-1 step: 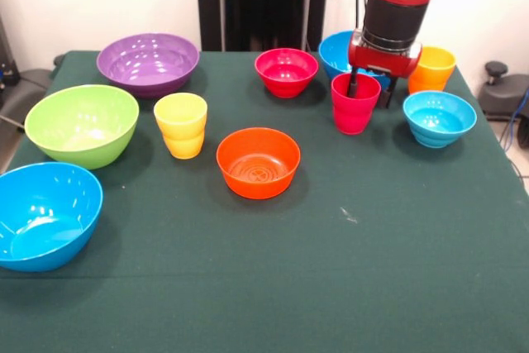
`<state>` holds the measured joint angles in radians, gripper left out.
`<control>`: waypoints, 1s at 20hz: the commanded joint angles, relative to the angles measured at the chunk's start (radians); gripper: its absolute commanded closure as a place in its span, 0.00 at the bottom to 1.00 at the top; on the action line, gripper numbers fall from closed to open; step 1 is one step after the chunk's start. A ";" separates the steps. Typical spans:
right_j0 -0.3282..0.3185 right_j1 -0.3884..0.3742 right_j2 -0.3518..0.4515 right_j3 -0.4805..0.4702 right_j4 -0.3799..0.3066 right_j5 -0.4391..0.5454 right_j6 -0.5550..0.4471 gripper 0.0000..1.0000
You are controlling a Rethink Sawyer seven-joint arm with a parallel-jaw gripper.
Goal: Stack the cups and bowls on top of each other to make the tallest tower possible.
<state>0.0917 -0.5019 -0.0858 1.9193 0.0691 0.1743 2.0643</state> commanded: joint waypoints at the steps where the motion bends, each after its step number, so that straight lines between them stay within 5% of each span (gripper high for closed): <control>1: 0.011 0.038 0.066 -0.068 0.051 -0.071 0.177 0.00; 20: 0.018 0.041 0.059 -0.045 0.067 -0.094 0.194 0.00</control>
<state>0.0941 -0.5018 -0.0865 1.9195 0.0812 0.1247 2.0649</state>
